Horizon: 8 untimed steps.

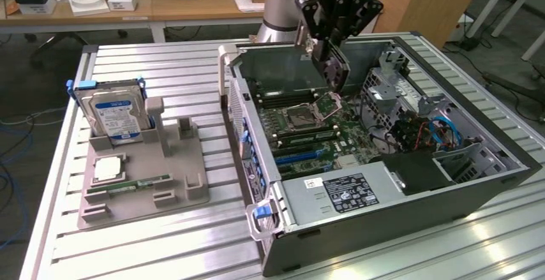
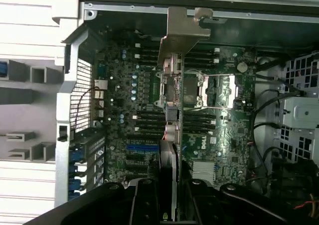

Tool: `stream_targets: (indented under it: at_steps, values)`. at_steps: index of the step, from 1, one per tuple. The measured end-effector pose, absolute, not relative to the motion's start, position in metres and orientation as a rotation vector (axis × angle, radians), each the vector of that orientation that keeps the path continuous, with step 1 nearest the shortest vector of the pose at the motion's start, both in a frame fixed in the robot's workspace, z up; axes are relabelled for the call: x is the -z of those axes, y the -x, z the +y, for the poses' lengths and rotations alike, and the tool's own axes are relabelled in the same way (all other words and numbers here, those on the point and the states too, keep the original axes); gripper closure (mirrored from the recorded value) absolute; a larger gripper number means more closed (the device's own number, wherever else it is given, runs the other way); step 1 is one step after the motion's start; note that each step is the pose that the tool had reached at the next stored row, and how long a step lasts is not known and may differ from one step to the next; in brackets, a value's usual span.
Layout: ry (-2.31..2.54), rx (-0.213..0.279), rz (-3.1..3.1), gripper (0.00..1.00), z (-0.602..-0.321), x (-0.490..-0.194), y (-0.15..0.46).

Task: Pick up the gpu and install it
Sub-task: 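Pick up the gpu and move the gpu toward the slot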

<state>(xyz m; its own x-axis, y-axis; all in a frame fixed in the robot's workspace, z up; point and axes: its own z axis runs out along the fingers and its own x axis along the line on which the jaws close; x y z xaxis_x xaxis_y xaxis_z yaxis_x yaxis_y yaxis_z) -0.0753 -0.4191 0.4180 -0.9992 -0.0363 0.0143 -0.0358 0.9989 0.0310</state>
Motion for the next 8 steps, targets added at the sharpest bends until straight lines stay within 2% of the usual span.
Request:
stream_targets:
  at_steps: [8]
  values:
    - [-0.056,0.048,-3.126,0.74,-0.4191,-0.418,0.0659]
